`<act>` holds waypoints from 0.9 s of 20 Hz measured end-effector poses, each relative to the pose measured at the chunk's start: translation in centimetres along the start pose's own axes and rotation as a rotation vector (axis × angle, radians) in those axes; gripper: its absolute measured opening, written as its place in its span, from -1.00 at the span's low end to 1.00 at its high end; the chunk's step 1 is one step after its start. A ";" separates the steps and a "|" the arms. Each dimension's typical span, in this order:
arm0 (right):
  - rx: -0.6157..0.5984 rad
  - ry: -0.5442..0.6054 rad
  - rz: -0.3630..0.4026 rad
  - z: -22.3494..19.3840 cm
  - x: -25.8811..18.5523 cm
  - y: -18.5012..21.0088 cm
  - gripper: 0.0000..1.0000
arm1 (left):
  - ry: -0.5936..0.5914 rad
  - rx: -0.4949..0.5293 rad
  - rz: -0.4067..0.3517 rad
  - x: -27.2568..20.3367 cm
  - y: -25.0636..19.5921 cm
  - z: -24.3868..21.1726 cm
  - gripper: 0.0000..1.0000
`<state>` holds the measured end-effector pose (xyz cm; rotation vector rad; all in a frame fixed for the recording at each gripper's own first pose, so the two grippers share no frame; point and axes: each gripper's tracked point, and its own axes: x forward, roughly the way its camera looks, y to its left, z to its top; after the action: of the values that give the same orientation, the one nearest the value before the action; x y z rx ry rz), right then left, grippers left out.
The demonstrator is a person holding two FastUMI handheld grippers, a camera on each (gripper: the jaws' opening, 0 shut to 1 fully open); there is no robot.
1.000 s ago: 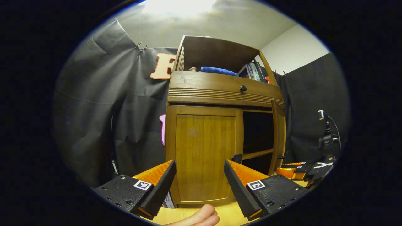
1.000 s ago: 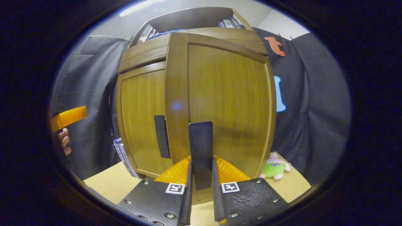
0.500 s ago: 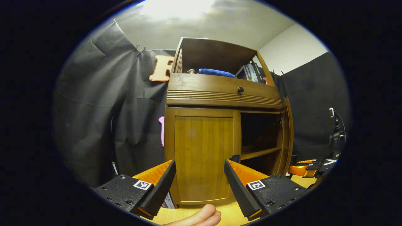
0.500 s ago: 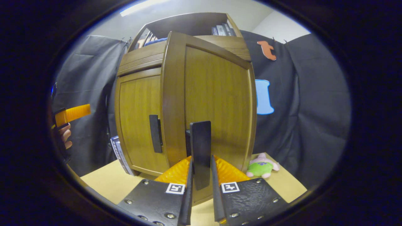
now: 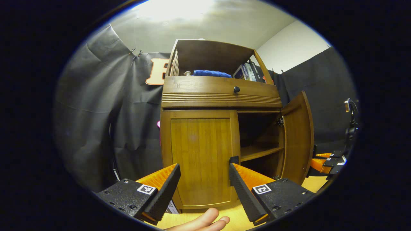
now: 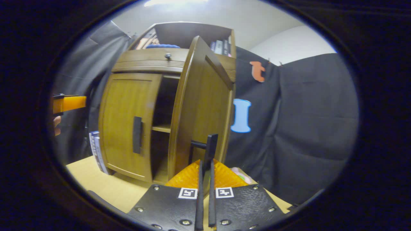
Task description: Open the right door of the double-door shoe cabinet with the right hand, and open the left door with the left hand.
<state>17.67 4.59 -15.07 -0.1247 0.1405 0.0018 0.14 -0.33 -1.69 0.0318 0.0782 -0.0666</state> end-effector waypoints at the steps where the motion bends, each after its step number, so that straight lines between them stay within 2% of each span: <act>1: 0.024 0.004 0.000 0.2 0.4 0.4 -0.87 | 0.003 0.003 0.000 0.0 -0.1 -0.2 0.82; 3: 0.050 0.016 -0.021 0.0 0.3 -1.1 -0.87 | 0.009 0.013 -0.003 0.0 -0.4 -0.4 0.82; 7: 0.003 -0.016 -0.137 0.5 0.3 -6.0 -0.84 | 0.018 0.021 -0.004 0.2 -0.8 -0.7 0.83; 8: 0.001 -0.023 -0.145 0.8 0.2 -7.1 -0.84 | 0.015 0.017 -0.007 0.3 -0.9 -0.6 0.83; 9: 0.021 -0.019 -0.125 0.4 0.2 -7.5 -0.90 | 0.013 0.014 -0.008 0.2 -0.9 -0.5 0.83; 13: 0.099 0.001 -0.082 0.1 0.6 -10.1 -0.90 | 0.015 0.015 -0.003 0.3 -0.9 -0.6 0.83; 18: 0.120 -0.003 -0.014 -0.2 1.5 -12.0 -0.90 | 0.029 0.016 0.009 0.6 -0.7 -1.0 0.83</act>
<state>19.20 -7.31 -14.02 -0.0062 0.1360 -0.0202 0.64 -1.04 -2.80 0.0494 0.1066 -0.0582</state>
